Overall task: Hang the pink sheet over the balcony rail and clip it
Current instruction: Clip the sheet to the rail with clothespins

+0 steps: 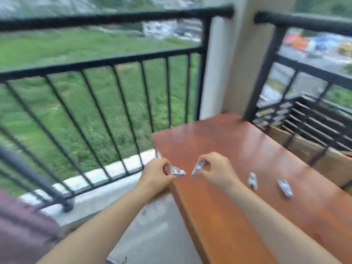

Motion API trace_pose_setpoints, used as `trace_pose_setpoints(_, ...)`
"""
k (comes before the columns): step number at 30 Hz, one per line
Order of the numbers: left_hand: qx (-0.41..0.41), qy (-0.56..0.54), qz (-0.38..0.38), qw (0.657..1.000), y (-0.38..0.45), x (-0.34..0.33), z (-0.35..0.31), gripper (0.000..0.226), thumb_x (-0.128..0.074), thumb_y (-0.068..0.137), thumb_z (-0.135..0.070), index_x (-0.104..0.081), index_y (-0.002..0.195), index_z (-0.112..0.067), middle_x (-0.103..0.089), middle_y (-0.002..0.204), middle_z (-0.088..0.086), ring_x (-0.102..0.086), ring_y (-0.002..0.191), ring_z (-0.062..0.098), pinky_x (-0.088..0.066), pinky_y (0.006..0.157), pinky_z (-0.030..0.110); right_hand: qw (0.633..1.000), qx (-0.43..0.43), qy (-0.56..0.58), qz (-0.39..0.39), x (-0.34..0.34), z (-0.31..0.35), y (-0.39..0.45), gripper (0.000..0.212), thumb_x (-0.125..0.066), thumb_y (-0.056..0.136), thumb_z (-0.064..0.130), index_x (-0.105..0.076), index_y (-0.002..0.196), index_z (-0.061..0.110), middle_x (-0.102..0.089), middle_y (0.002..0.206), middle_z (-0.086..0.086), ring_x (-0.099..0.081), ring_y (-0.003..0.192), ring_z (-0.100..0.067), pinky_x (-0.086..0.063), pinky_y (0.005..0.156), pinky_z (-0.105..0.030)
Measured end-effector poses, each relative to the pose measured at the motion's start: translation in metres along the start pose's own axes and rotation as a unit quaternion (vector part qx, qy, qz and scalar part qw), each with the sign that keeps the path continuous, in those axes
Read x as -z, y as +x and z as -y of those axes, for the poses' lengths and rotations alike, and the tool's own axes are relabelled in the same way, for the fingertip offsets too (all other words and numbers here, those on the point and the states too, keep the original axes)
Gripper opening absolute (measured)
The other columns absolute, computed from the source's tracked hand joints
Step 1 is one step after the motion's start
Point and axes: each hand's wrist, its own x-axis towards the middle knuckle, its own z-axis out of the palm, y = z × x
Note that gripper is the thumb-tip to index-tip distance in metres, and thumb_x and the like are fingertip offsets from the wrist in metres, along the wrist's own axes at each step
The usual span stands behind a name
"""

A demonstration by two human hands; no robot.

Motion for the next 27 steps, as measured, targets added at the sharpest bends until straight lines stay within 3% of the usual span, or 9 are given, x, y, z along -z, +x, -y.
trace_pose_setpoints(3,0.074,-0.017,-0.106,0.991,-0.056,0.077,0.036,0.049,-0.061,0.057,-0.043,-0.068,0.087,-0.005,-0.060,0.080,0.009,-0.055,0.079,0.024,-0.037,0.067,0.028,0.991,0.129,0.037,-0.002,-0.016,0.091,0.011,0.044,-0.056,0.059,0.020,-0.066,0.094,-0.005,-0.066,0.091,-0.024,-0.061,0.088,-0.034,-0.043,0.077,-0.035)
trace_pose_setpoints(7,0.134,0.005,-0.232,0.964,-0.141,0.184,0.071,0.049,-0.068,0.061,-0.037,-0.067,0.099,-0.005,-0.064,0.097,0.017,-0.060,0.091,0.028,-0.045,0.079,0.032,0.965,0.255,0.067,0.001,-0.037,0.227,0.003,0.028,-0.068,0.071,0.005,-0.065,0.098,-0.004,-0.065,0.091,-0.021,-0.061,0.088,-0.033,-0.045,0.079,-0.035)
trace_pose_setpoints(12,0.122,0.036,-0.378,0.917,-0.258,0.305,0.104,0.042,-0.076,0.068,-0.016,-0.063,0.107,-0.006,-0.065,0.103,0.012,-0.063,0.090,0.025,-0.047,0.085,0.027,0.923,0.349,0.157,0.037,-0.044,0.373,-0.045,0.038,-0.069,0.074,0.008,-0.060,0.110,0.005,-0.058,0.095,-0.001,-0.059,0.085,-0.014,-0.048,0.076,-0.019)
trace_pose_setpoints(15,0.124,0.040,-0.419,0.898,-0.319,0.370,0.135,0.034,-0.078,0.064,-0.014,-0.066,0.095,-0.006,-0.070,0.095,0.012,-0.065,0.082,0.023,-0.052,0.084,0.036,0.903,0.353,0.234,0.070,-0.055,0.444,-0.078,0.035,-0.071,0.071,0.003,-0.061,0.105,0.007,-0.062,0.090,0.000,-0.060,0.082,-0.014,-0.052,0.071,-0.015)
trace_pose_setpoints(18,0.123,0.070,-0.444,0.885,-0.371,0.427,0.172,0.031,-0.077,0.065,-0.017,-0.067,0.094,-0.008,-0.072,0.093,0.010,-0.066,0.087,0.023,-0.049,0.083,0.029,0.893,0.366,0.255,0.058,-0.081,0.514,-0.107,0.034,-0.071,0.070,-0.001,-0.062,0.103,0.006,-0.063,0.091,-0.005,-0.060,0.083,-0.016,-0.051,0.076,-0.021)
trace_pose_setpoints(21,0.112,0.106,-0.438,0.886,-0.412,0.478,0.204,0.032,-0.076,0.068,-0.017,-0.066,0.098,-0.008,-0.071,0.097,0.007,-0.064,0.090,0.020,-0.042,0.077,0.022,0.884,0.399,0.242,-0.002,-0.100,0.587,-0.125,0.036,-0.073,0.068,0.001,-0.063,0.103,0.005,-0.064,0.092,-0.005,-0.059,0.076,-0.009,-0.047,0.065,-0.003)
trace_pose_setpoints(23,0.099,0.126,-0.439,0.884,-0.431,0.512,0.221,0.033,-0.075,0.069,-0.018,-0.065,0.099,-0.009,-0.069,0.097,0.006,-0.060,0.086,0.016,-0.039,0.074,0.021,0.878,0.426,0.215,-0.034,-0.103,0.635,-0.132,0.036,-0.075,0.068,0.005,-0.065,0.102,0.007,-0.066,0.092,-0.005,-0.058,0.067,0.004,-0.044,0.060,0.002)
trace_pose_setpoints(24,0.092,0.136,-0.444,0.881,-0.438,0.529,0.229,0.033,-0.075,0.069,-0.019,-0.065,0.099,-0.008,-0.069,0.096,0.005,-0.058,0.084,0.014,-0.039,0.073,0.021,0.876,0.439,0.195,-0.045,-0.103,0.658,-0.134,0.037,-0.075,0.068,0.006,-0.065,0.103,0.008,-0.067,0.093,-0.005,-0.058,0.067,0.005,-0.045,0.063,0.000)
trace_pose_setpoints(27,0.089,0.154,-0.458,0.871,-0.451,0.575,0.250,0.034,-0.075,0.069,-0.021,-0.065,0.099,-0.007,-0.065,0.089,0.002,-0.056,0.081,0.014,-0.040,0.071,0.023,0.869,0.467,0.140,-0.078,-0.101,0.718,-0.134,0.034,-0.074,0.070,0.008,-0.066,0.102,0.006,-0.069,0.097,-0.011,-0.059,0.082,-0.013,-0.049,0.078,-0.021)
